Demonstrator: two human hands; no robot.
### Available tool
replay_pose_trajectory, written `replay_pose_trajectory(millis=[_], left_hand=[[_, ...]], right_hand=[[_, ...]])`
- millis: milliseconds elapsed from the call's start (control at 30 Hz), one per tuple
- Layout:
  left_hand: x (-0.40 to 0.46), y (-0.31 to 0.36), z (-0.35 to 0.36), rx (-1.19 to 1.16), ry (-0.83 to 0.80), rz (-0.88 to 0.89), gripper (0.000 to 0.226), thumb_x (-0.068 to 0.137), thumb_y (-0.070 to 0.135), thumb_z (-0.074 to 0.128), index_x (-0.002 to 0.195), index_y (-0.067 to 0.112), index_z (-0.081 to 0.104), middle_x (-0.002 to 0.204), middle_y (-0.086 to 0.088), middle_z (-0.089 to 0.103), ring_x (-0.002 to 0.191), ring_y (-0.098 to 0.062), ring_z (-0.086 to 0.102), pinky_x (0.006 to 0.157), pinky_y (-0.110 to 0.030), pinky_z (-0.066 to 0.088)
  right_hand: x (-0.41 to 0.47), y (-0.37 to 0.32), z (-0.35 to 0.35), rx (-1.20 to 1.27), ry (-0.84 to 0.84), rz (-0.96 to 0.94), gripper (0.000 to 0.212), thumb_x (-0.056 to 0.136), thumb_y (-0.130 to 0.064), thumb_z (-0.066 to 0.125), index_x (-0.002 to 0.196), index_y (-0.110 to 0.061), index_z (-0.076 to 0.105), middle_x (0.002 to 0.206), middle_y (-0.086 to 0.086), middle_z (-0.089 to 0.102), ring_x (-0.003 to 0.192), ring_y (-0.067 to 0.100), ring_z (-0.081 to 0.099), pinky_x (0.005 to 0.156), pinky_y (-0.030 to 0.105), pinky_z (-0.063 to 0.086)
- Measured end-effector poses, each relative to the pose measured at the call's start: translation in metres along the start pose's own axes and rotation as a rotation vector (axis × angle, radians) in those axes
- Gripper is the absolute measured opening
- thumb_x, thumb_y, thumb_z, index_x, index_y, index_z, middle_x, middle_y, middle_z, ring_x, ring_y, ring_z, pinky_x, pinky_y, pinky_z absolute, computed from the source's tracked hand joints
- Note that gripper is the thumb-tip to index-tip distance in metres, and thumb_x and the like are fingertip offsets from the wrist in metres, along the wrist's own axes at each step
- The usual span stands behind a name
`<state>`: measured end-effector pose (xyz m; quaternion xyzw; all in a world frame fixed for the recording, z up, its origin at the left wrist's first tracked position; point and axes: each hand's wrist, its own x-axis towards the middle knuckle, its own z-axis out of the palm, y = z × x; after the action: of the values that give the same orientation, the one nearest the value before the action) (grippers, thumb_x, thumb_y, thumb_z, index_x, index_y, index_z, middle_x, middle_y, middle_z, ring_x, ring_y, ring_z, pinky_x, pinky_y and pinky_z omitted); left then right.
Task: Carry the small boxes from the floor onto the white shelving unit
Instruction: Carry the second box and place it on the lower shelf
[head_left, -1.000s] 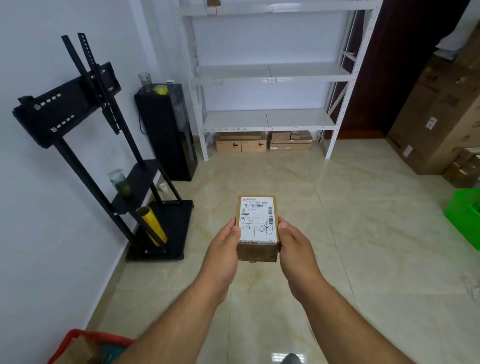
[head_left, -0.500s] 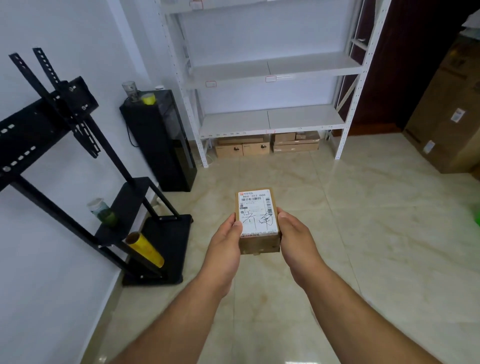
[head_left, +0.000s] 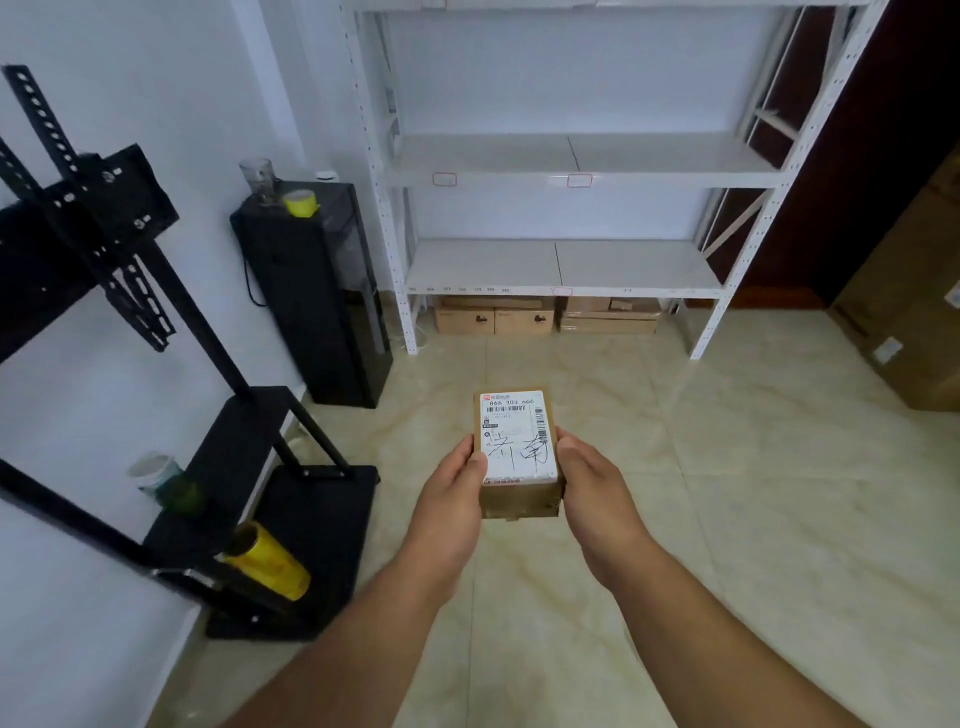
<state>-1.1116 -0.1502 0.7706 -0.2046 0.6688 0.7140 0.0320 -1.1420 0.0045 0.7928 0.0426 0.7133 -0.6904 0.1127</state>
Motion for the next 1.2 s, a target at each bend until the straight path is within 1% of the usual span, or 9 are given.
replay_pose_trajectory(millis=[67,167,300,533,767,900,1000,1100,1200], left_hand=[[0.027,0.013,-0.004,0.006,0.002,-0.003,0.055,0.100,0.044,0.049,0.154,0.038,0.058,0.138,0.015,0.076,0.130,-0.010,0.069,0.120,-0.044,0.047],[0.069,0.028,-0.001,-0.007,-0.002,-0.004,0.045,0.111,0.037,0.046,0.154,0.038,0.058,0.137,0.014,0.076,0.128,-0.009,0.069,0.119,-0.041,0.048],[0.136,0.051,0.013,0.004,-0.005,-0.006,0.046,0.112,0.034,0.046,0.157,0.036,0.055,0.138,0.015,0.075,0.129,-0.008,0.068,0.120,-0.041,0.048],[0.254,0.099,0.053,0.047,0.040,-0.008,0.049,0.108,0.042,0.047,0.156,0.040,0.056,0.137,0.015,0.076,0.129,-0.011,0.069,0.120,-0.046,0.047],[0.351,0.147,0.072,0.038,0.017,0.035,0.044,0.113,0.030,0.045,0.155,0.033,0.058,0.135,0.011,0.078,0.124,-0.011,0.074,0.117,-0.044,0.052],[0.417,0.167,0.067,0.067,0.013,0.049,0.050,0.105,0.040,0.047,0.154,0.040,0.057,0.137,0.015,0.076,0.128,-0.010,0.071,0.118,-0.044,0.050],[0.469,0.182,0.053,0.064,0.004,0.053,0.050,0.104,0.043,0.046,0.152,0.042,0.060,0.136,0.017,0.076,0.130,-0.010,0.069,0.118,-0.044,0.049],[0.523,0.201,0.034,0.042,0.011,0.052,0.049,0.102,0.046,0.048,0.149,0.043,0.062,0.135,0.017,0.076,0.129,-0.010,0.069,0.118,-0.045,0.049],[0.568,0.222,0.014,0.033,-0.005,0.052,0.043,0.109,0.038,0.047,0.149,0.041,0.063,0.135,0.015,0.077,0.129,-0.010,0.070,0.118,-0.044,0.049]], right_hand=[[0.027,-0.007,0.007,0.006,0.001,0.005,0.048,0.111,-0.023,0.036,0.131,-0.032,0.078,0.122,-0.010,0.084,0.119,0.012,0.077,0.107,0.044,0.059],[0.072,-0.018,0.013,0.019,0.007,0.011,0.048,0.112,-0.022,0.036,0.129,-0.033,0.079,0.120,-0.012,0.085,0.117,0.009,0.077,0.099,0.034,0.059],[0.144,-0.026,0.011,0.047,0.018,0.008,0.048,0.111,-0.020,0.037,0.127,-0.033,0.080,0.120,-0.012,0.085,0.117,0.010,0.077,0.102,0.037,0.059],[0.271,-0.058,-0.010,0.076,0.008,0.005,0.046,0.112,-0.023,0.037,0.126,-0.033,0.080,0.118,-0.012,0.085,0.113,0.007,0.077,0.096,0.032,0.060],[0.378,-0.091,-0.014,0.063,0.007,0.010,0.045,0.112,-0.026,0.037,0.129,-0.034,0.079,0.121,-0.012,0.084,0.116,0.007,0.076,0.102,0.036,0.059],[0.440,-0.110,0.000,0.037,0.014,-0.005,0.047,0.111,-0.023,0.036,0.124,-0.032,0.080,0.117,-0.011,0.085,0.114,0.010,0.078,0.099,0.037,0.061],[0.489,-0.124,0.022,0.020,0.016,-0.005,0.047,0.112,-0.023,0.036,0.122,-0.034,0.081,0.115,-0.012,0.086,0.110,0.007,0.078,0.089,0.029,0.061],[0.541,-0.135,0.050,0.013,0.022,-0.013,0.046,0.112,-0.025,0.036,0.122,-0.033,0.081,0.117,-0.011,0.085,0.113,0.009,0.078,0.100,0.035,0.060],[0.587,-0.148,0.076,0.004,0.033,-0.005,0.046,0.112,-0.026,0.037,0.119,-0.034,0.082,0.116,-0.011,0.086,0.114,0.010,0.077,0.105,0.039,0.059]])
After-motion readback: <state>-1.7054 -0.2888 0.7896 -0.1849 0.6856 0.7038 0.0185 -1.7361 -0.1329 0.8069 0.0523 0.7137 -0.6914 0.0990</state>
